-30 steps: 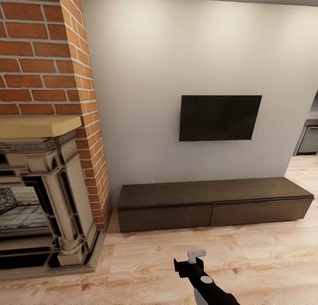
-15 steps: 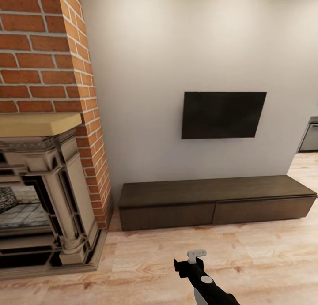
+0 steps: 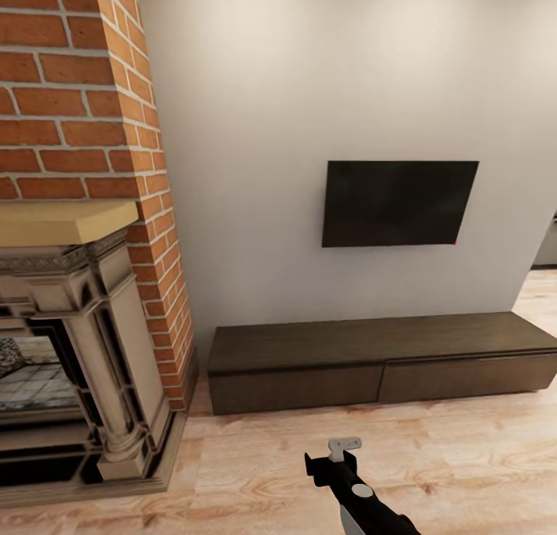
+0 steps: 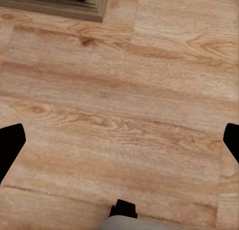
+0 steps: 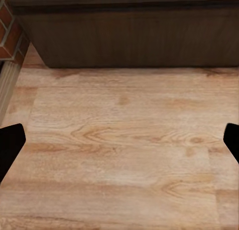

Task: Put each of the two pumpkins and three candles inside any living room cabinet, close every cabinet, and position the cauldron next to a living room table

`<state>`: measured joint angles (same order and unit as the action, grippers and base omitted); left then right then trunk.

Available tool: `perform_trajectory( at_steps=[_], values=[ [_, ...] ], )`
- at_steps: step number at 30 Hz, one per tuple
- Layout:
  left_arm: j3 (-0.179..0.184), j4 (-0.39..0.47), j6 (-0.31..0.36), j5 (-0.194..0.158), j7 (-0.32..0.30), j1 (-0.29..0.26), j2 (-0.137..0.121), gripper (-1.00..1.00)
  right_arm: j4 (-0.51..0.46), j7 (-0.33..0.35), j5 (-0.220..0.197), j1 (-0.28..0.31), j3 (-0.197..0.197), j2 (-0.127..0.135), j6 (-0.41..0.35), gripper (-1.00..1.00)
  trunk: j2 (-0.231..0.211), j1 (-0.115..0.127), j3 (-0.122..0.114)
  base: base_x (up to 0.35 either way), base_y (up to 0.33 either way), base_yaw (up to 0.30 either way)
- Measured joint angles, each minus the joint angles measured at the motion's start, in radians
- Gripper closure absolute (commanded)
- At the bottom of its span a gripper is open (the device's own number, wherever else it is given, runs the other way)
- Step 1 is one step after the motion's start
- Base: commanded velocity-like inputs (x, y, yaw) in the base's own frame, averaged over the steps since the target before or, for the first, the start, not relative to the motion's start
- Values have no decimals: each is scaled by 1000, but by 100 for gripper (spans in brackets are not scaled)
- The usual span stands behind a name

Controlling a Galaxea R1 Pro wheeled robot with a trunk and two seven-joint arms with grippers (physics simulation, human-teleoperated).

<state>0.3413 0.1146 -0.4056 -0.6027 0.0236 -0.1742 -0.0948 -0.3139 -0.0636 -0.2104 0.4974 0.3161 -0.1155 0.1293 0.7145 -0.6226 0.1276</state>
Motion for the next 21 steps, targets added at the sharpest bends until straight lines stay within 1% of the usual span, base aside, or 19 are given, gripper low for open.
perform_trajectory(
  at_steps=[8,21],
  values=[
    [0,-1,-1,0,0,0,0,-100,-1,-1,0,0,-2,-1,0,-100,0,0,0,136,47,0],
    [0,9,-22,-1,1,-1,0,-100,3,-2,0,0,-1,-1,1,-100,0,0,0,55,4,0]
  ],
)
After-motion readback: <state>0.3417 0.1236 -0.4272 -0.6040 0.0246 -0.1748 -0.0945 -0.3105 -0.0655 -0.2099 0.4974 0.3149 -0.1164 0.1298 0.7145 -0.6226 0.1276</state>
